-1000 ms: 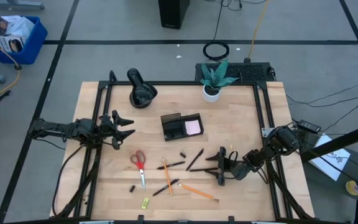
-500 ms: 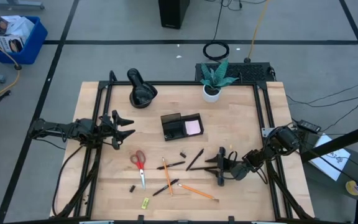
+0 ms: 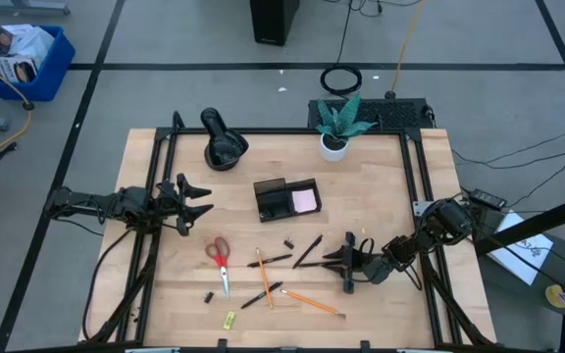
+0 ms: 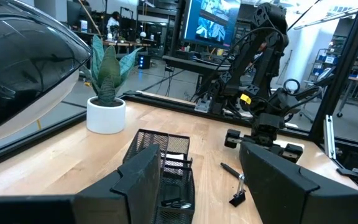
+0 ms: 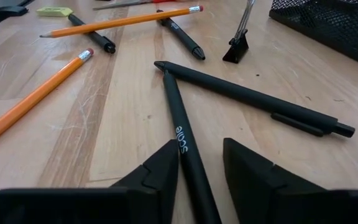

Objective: Pick and place office supplies into organizer
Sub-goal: Put the black pen into the desk organizer

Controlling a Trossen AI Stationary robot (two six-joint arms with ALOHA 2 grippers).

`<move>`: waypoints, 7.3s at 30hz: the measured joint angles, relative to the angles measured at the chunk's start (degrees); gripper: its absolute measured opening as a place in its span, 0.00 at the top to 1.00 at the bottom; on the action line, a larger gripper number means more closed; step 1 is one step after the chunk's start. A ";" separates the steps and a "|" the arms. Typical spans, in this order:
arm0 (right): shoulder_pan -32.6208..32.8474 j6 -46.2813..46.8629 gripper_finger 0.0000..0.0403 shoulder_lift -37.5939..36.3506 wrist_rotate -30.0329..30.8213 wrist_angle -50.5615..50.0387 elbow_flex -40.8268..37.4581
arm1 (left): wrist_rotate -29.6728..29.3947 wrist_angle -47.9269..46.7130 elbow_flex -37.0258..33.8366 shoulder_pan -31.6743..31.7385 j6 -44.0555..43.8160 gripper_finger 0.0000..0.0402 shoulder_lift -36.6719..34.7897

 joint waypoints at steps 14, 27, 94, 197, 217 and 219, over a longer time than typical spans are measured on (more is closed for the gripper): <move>0.04 0.02 0.89 0.00 -0.47 -0.01 0.00 | 0.00 0.00 0.00 0.00 0.00 0.44 0.01; 0.07 1.42 0.90 0.02 -0.78 1.23 0.00 | 0.00 0.00 0.00 0.00 0.00 0.44 0.00; -9.41 -4.67 0.93 -0.04 -3.21 19.79 16.31 | -4.34 11.81 0.08 -0.10 -17.13 0.44 1.18; -22.93 -3.56 0.91 -0.09 -7.89 26.05 19.02 | -8.83 61.64 22.64 -7.12 -17.22 0.77 85.88; -22.93 -3.64 0.91 -0.04 -8.17 25.97 19.02 | -7.41 62.18 22.64 -7.12 -15.29 0.88 85.83; -22.93 -3.61 0.90 -0.04 -8.15 25.94 19.02 | -7.41 62.17 22.64 -7.12 -15.26 0.88 85.83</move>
